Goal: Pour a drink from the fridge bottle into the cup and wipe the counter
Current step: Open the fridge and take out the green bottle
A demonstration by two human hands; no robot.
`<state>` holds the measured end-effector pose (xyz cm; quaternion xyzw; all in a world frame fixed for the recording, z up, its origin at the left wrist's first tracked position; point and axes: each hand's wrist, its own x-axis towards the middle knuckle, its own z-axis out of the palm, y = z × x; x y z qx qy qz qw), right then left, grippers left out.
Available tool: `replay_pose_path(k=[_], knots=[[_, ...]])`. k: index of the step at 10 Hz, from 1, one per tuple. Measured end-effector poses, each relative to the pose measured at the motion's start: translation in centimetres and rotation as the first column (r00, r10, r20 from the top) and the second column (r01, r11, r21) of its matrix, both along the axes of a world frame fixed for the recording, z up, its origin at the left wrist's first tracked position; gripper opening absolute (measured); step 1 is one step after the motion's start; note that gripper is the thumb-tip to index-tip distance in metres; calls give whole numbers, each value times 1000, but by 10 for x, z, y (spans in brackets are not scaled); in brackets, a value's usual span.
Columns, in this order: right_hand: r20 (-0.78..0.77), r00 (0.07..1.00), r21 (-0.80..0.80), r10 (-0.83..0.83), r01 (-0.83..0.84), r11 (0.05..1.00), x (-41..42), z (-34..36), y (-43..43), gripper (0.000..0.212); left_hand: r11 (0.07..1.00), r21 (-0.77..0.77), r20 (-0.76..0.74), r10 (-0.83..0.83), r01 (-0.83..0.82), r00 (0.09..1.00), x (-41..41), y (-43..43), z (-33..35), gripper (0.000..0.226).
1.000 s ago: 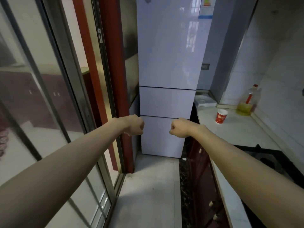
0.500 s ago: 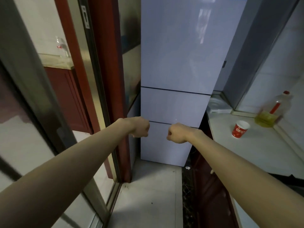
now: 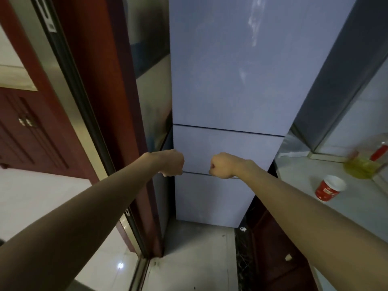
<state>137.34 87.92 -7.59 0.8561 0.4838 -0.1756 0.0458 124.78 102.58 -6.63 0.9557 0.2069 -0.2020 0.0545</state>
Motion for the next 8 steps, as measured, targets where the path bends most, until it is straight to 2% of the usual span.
replay_pose_path(k=[1,2,4,5,6,8], knots=[[48,995,-52,92,-89,995,38,-1,41,37,998,-59,4,-5,5,1000,21,21,3,29],[71,988,-9,135,-135,991,68,5,79,36,998,-65,21,27,-26,999,42,44,-1,34],[43,949,-11,313,-313,950,114,29,147,28,954,-48,-7,295,-295,955,75,73,-3,33],[73,922,13,381,-383,924,129,44,175,24,911,-173,-20,376,-374,926,85,86,-16,29],[125,894,16,429,-435,900,135,45,197,19,894,-234,-62,378,-382,924,99,95,-19,28],[332,800,96,500,-556,826,141,38,239,25,845,-269,57,493,-462,868,124,127,-34,21]])
